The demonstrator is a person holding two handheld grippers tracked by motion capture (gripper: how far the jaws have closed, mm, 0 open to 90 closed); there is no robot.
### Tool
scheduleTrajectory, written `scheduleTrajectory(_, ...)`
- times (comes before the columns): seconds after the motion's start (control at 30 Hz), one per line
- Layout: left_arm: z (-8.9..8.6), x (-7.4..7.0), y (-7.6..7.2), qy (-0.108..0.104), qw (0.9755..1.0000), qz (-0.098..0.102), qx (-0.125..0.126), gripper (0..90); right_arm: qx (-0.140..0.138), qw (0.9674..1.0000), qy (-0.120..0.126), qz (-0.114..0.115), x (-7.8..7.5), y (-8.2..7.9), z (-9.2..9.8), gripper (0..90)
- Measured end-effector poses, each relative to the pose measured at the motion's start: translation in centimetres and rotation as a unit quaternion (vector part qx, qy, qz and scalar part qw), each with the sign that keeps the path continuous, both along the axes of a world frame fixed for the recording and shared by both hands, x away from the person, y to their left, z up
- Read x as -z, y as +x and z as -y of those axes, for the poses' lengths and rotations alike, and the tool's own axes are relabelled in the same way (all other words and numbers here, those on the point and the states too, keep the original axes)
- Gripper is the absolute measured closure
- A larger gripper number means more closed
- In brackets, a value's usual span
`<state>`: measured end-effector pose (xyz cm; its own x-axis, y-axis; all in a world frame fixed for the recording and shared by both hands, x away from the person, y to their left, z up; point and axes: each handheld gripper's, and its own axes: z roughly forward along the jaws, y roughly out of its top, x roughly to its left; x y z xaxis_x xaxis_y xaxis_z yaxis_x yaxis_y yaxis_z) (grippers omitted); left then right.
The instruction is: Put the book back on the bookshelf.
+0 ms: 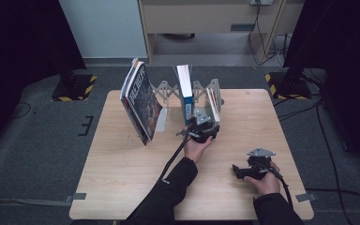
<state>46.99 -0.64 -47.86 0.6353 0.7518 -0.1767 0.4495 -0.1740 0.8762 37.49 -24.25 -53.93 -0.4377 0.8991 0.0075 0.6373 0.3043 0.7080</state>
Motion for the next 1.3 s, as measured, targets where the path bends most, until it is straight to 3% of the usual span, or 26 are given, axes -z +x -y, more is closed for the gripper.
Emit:
scheduleTrajectory(0.17, 0.0, -0.1, 0.0, -0.003, 1.0, 0.0, -0.003, 64.3, -0.001, 1.0, -0.001, 0.0, 0.0, 0.0, 0.0, 2.2)
scheduleTrajectory(0.5, -0.3, -0.4, -1.4, 0.029, 0.9991, 0.009, 0.03, 61.3, 0.0, 1.0, 0.0, 0.0, 0.0, 0.0, 0.0, 2.2)
scheduleTrajectory(0.77, -1.8, -2.0, -2.8, 0.05, 0.9976, 0.018, 0.043, 58.5, 0.0, 1.0, -0.001, -0.001, 0.0, 0.0, 0.0, 2.0)
scheduleTrajectory(0.83, -2.4, -2.6, -3.3, 0.043, 0.9978, 0.021, 0.045, 58.0, 0.0, 1.0, -0.001, -0.001, 0.0, 0.0, 0.0, 2.0)
scheduleTrajectory(1.0, -3.4, -3.6, -4.4, 0.052, 0.997, 0.029, 0.05, 56.6, 0.0, 1.0, -0.001, -0.001, 0.0, 0.0, 0.0, 1.9)
scheduleTrajectory(1.17, -4.8, -3.9, -5.2, 0.045, 0.9975, 0.012, 0.052, 55.6, 0.0, 1.0, -0.001, -0.001, 0.0, 0.0, 0.0, 1.9)
scheduleTrajectory(1.3, -6.0, -3.8, -5.5, 0.058, 0.9972, 0.013, 0.045, 55.3, 0.0, 1.0, -0.001, -0.001, 0.0, 0.0, 0.0, 1.9)
